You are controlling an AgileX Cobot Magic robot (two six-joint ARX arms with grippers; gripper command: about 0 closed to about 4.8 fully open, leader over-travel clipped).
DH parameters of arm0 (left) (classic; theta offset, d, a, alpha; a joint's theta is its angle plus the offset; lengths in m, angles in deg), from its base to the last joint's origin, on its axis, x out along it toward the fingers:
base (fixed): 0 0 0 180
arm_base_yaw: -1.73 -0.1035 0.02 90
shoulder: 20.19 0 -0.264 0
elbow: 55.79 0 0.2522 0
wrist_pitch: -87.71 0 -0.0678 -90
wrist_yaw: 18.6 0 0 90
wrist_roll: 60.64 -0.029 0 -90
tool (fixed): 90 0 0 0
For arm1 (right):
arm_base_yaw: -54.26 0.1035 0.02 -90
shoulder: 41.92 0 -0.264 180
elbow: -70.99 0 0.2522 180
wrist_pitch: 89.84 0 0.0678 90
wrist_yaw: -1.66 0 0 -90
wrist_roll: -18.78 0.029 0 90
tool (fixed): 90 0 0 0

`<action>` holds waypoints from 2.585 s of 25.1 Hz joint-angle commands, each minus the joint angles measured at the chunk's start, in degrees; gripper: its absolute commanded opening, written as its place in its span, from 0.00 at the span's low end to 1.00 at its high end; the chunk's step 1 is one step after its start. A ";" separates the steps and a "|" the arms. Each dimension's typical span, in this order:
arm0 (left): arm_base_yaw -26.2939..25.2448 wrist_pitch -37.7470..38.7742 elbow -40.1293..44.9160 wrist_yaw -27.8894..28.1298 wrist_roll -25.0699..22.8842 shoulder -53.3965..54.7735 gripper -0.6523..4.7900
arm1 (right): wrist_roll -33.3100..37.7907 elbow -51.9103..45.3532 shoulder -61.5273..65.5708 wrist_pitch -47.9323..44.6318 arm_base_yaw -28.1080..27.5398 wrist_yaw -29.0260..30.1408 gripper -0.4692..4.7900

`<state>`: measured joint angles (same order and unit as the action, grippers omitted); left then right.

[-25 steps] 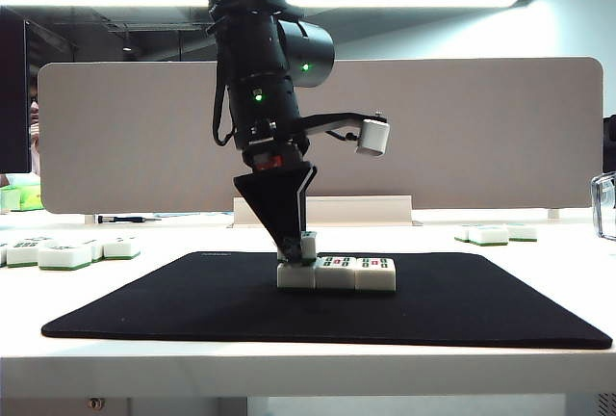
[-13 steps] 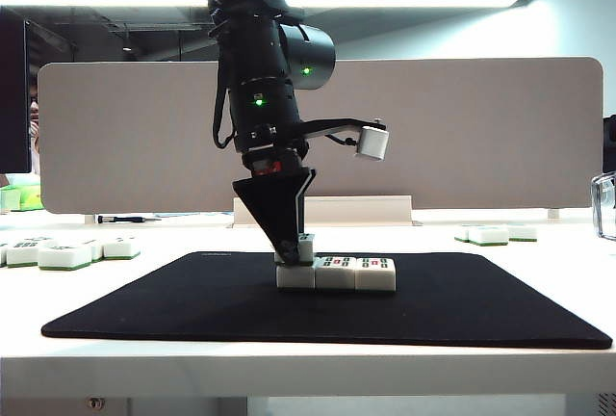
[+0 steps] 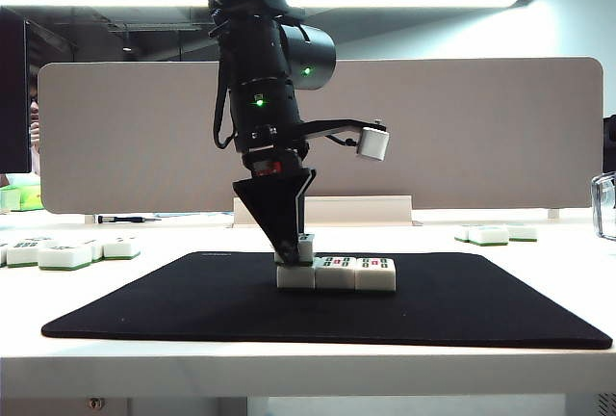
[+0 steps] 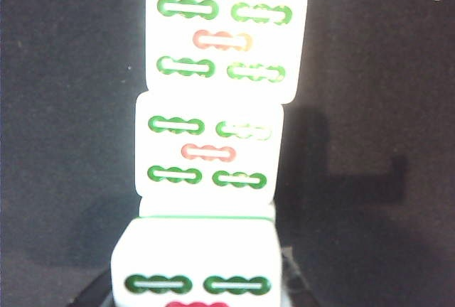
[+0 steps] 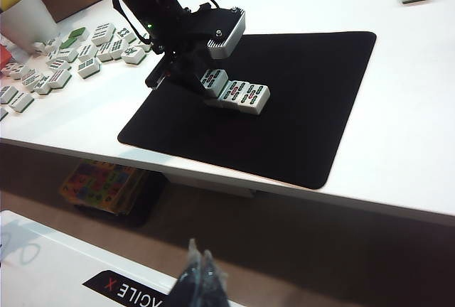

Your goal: Arrange four mahjong tiles into a neat stack, creating two layers of paired tiles.

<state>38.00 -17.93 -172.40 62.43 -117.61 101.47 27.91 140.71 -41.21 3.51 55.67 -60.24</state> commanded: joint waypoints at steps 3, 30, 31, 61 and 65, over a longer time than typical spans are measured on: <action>0.24 -0.24 -0.04 -0.31 0.00 0.15 0.52 | -0.24 0.11 -0.63 -0.52 0.00 -0.11 0.09; 0.28 0.61 -0.04 0.17 0.42 0.15 0.52 | -0.24 -0.22 -0.63 -0.52 0.00 -0.09 0.09; 0.28 0.66 -0.04 0.17 0.42 0.15 0.52 | -0.22 -0.22 -0.63 -0.52 0.00 -0.09 0.09; 0.35 0.57 -0.07 -0.22 4.07 0.11 0.77 | -0.24 -0.26 -0.63 -0.55 0.00 -0.09 0.09; 0.81 1.77 -1.73 -0.04 5.68 0.02 0.77 | -0.24 -0.26 -0.63 -0.55 0.00 -0.09 0.09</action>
<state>38.70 -16.82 -172.92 62.54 -113.19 101.71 27.91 140.32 -41.21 3.51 55.67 -60.24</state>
